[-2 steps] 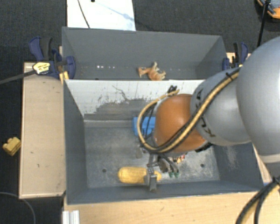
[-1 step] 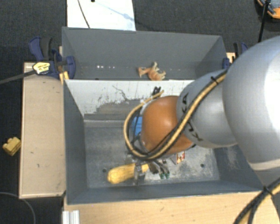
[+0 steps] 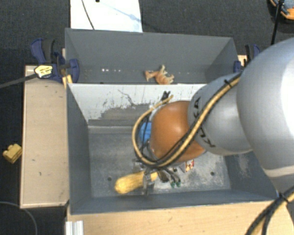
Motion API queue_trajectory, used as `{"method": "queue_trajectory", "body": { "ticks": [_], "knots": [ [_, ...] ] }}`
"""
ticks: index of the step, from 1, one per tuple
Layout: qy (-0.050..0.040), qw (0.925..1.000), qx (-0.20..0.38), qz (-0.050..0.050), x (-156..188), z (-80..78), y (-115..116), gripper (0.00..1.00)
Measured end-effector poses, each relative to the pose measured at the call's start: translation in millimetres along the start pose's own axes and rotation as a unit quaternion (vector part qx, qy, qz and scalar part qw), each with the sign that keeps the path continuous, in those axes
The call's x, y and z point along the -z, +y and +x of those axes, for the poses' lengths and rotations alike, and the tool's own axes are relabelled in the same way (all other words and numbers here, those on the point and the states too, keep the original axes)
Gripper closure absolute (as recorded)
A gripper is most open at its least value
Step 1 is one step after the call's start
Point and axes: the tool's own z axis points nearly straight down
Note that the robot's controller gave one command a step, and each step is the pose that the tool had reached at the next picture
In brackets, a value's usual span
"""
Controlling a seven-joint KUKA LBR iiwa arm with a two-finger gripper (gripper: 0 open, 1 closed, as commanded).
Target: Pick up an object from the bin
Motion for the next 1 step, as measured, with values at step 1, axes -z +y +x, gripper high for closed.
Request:
{"method": "queue_trajectory", "body": {
  "ticks": [1],
  "knots": [
    [-0.0017,0.9988,0.049,0.0,138.4,-31.3,-11.2,1.0]
  ]
}}
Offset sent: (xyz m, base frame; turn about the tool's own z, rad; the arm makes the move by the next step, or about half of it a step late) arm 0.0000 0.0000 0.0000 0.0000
